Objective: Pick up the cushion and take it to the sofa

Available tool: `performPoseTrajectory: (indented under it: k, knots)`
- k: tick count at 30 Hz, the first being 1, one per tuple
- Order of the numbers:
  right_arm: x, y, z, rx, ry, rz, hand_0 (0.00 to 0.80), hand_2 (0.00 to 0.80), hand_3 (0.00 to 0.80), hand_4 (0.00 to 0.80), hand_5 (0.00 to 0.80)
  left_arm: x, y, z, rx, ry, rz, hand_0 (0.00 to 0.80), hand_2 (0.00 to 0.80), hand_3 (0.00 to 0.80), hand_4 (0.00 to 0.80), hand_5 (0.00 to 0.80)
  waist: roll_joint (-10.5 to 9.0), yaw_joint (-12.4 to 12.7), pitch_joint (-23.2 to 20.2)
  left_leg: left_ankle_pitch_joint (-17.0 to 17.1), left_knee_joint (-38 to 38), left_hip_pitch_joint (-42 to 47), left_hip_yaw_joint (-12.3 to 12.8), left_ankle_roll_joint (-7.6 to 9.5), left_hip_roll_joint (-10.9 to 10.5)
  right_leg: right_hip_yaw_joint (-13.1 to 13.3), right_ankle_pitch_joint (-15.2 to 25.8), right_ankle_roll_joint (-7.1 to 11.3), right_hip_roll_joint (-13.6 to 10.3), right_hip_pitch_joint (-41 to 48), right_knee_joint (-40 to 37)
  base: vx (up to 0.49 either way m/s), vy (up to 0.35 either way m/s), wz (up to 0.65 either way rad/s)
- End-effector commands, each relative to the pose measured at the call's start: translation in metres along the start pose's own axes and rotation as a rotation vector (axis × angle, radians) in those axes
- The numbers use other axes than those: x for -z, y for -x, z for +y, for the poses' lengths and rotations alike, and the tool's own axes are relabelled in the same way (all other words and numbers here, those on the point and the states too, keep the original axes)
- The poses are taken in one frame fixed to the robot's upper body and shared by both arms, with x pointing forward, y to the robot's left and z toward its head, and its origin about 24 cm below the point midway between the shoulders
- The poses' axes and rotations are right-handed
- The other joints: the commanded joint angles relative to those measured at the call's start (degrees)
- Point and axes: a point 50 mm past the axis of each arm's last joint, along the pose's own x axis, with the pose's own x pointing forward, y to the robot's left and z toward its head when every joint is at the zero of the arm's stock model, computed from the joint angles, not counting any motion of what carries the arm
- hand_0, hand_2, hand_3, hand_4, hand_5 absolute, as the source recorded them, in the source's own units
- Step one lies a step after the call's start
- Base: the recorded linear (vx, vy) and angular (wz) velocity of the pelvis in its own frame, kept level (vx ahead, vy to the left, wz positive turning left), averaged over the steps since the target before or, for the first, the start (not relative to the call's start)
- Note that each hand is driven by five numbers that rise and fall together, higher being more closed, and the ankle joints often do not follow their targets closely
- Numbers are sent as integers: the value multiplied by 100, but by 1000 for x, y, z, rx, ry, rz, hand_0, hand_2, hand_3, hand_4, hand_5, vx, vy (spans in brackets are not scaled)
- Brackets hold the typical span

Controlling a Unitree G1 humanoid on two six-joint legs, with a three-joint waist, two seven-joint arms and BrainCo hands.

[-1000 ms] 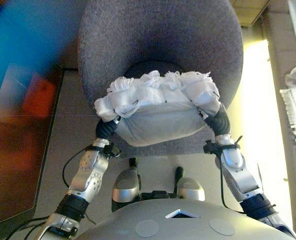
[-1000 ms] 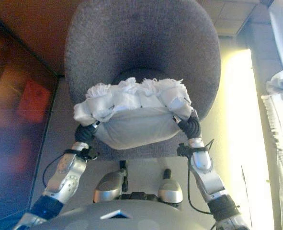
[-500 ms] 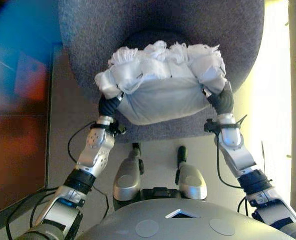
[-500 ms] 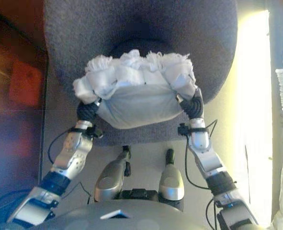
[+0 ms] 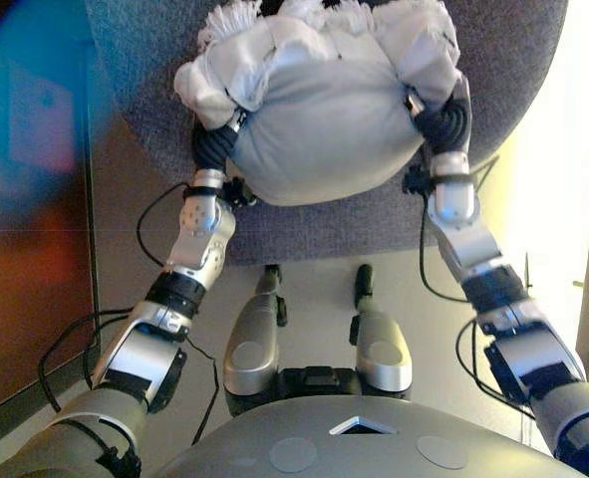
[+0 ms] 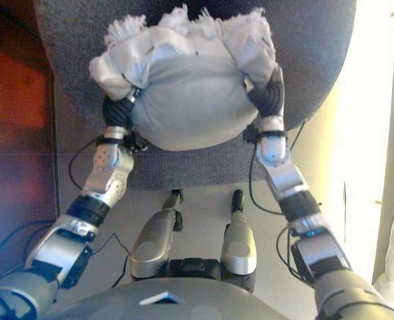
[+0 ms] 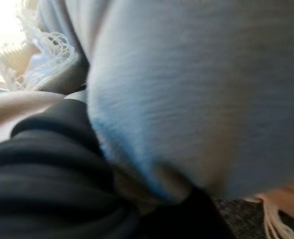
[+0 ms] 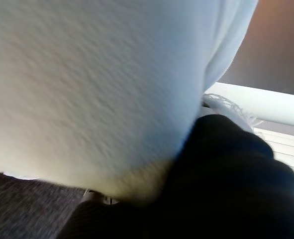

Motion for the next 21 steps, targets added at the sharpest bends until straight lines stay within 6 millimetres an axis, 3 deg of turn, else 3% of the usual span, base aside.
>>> performPoseTrajectory:
  k: [1,3,4,6,7,8,9,12,13,16,21]
  knots:
    - [-35,-27,27,-63,-20,-108,800,800,800,800,800,-53,-33,-63,178,10,-247,800,800,800,800,800,-125,-75,73,-864,468,-96,-206,-221,90,208,453,1,-376,-921,313,-30,51,1]
    - [-32,-36,21,-30,-24,-75,800,800,800,800,800,-53,-40,-63,138,-2,-227,800,800,800,800,800,-114,-69,112,-844,489,-171,-212,-230,83,212,478,-4,-373,-1024,364,-16,46,-2]
    - [-29,-42,16,-7,-23,-44,800,800,800,800,800,-51,-46,-59,98,-13,-184,762,762,762,762,762,-113,-70,141,-829,501,-216,-223,-232,75,218,493,-5,-367,-1096,398,-14,43,-2]
    - [-29,-53,9,41,-2,-9,800,800,800,800,800,-50,-55,-52,32,-28,-134,0,0,0,0,0,-107,-82,184,-801,500,-264,-224,-242,66,226,530,7,-376,-1188,425,-11,42,0]
    - [-29,-58,5,66,-3,8,800,800,800,800,800,-49,-60,-46,-12,-47,-108,0,0,0,0,0,-108,-89,217,-788,501,-292,-221,-244,58,227,543,8,-374,-1242,445,-2,38,0]
    - [-30,-61,0,79,-5,14,107,107,107,107,107,-49,-63,-39,-52,-58,-91,0,0,0,0,0,-107,-93,238,-783,507,-309,-221,-248,56,228,551,9,-374,-1275,458,0,0,0]
    - [-32,-64,-4,92,-4,18,0,0,0,0,0,-52,-65,-31,-89,-71,-94,0,0,0,0,0,-101,-96,258,-767,514,-340,-218,-259,59,228,568,9,-371,-1322,475,13,36,1]
    - [-33,-70,-28,156,11,18,0,0,0,0,0,-68,-69,-1,-236,-36,-165,0,0,0,0,0,-63,-82,300,-738,507,-383,-217,-277,56,205,583,3,-374,-1389,482,5,11,0]
    - [-32,-69,-40,196,14,15,0,0,0,0,0,-75,-67,17,-322,-4,-209,0,0,0,0,0,-34,-59,317,-746,519,-394,-228,-276,46,182,564,-3,-380,-1409,502,0,0,0]
    - [-27,-65,-60,288,20,13,0,0,0,0,0,-86,-59,43,-440,-2,-294,0,0,0,0,0,23,3,331,-793,579,-431,-281,-274,10,115,507,-26,-403,-1428,550,6,-12,0]
    - [-25,-57,-114,492,3,2,0,0,0,0,0,-93,-35,119,-774,25,-311,0,0,0,0,0,130,140,296,-867,659,-414,-331,-295,-58,-89,409,-55,-494,-1382,609,0,-28,12]
